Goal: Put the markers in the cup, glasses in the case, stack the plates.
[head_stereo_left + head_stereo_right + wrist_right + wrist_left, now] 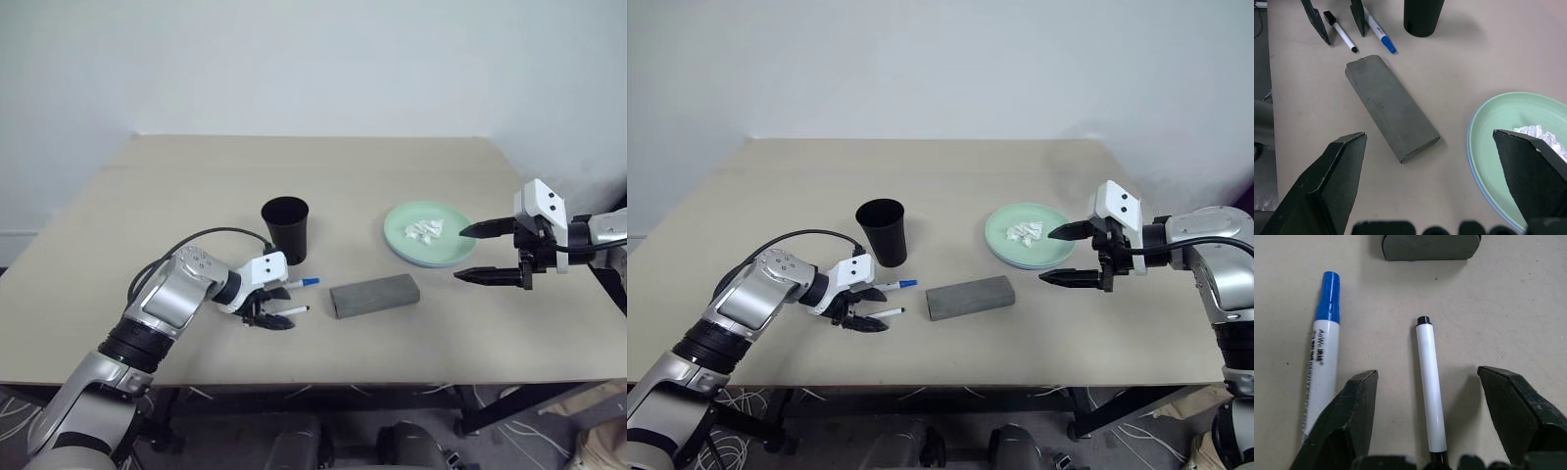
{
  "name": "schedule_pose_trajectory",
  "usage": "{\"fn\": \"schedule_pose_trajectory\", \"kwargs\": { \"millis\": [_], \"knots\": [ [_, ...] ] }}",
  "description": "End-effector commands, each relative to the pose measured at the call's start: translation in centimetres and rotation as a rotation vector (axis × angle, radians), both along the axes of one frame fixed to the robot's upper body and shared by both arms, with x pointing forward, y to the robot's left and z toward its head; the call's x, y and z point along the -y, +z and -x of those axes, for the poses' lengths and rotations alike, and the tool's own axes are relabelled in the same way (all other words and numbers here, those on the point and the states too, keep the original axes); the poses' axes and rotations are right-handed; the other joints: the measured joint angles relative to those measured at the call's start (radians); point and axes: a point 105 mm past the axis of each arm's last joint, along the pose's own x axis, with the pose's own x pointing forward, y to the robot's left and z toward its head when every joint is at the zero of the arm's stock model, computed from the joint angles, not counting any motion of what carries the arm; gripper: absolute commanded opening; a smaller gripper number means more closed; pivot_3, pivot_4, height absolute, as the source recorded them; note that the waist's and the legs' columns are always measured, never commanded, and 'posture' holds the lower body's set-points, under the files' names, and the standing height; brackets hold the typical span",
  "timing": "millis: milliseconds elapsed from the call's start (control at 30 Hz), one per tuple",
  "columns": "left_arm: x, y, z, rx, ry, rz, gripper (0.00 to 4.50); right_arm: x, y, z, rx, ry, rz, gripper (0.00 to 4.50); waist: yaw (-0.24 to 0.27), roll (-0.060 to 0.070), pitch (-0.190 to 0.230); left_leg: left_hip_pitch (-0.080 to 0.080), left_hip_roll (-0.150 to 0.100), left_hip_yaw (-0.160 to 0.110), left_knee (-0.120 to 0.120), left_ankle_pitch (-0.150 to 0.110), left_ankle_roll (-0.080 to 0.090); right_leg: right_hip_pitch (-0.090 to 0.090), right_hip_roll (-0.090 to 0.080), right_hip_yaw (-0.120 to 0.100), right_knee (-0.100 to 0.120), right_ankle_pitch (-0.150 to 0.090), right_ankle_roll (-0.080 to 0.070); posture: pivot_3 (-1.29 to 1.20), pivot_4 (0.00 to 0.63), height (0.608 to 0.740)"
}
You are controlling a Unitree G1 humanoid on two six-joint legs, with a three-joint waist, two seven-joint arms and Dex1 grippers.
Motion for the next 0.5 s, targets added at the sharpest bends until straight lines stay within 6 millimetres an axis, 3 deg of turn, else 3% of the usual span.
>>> {"fn": "schedule_pose_trajectory", "kwargs": {
  "millis": [33,233,400,500],
  "knots": [
    [0.1,0.2,0.0,-0.003,-0.007,-0.011,2.29,-0.2,1.3,0.0,0.061,0.015,0.001,4.5,0.0,0.0,0.0,0.0,0.0,0.0,0.0,0.0,0.0,0.0,0.0,0.0,0.0,0.0,0.0,0.0,0.0,0.704],
    [0.1,-0.1,0.4,-0.025,-0.017,-0.021,0.17,-0.3,1.3,-0.1,0.064,0.017,0.001,4.5,0.0,0.0,0.0,0.0,0.0,0.001,0.0,0.001,-0.003,-0.001,0.0,0.0,0.0,0.0,0.0,0.0,0.0,0.704],
    [0.1,-0.4,0.9,-0.04,-0.025,-0.022,0.02,-0.4,1.3,-0.1,0.063,0.019,0.0,4.5,0.0,0.0,0.0,0.0,0.0,0.001,0.0,0.001,-0.003,0.0,0.0,0.0,0.0,0.0,0.0,0.0,0.0,0.704],
    [0.8,0.5,1.2,-0.041,-0.053,0.033,0.02,-0.5,1.3,-0.1,0.063,0.02,-0.002,4.5,0.0,0.0,0.0,0.0,0.0,0.001,0.0,0.001,-0.003,-0.001,0.0,0.0,0.0,0.0,0.0,0.0,0.0,0.704]
  ]
}}
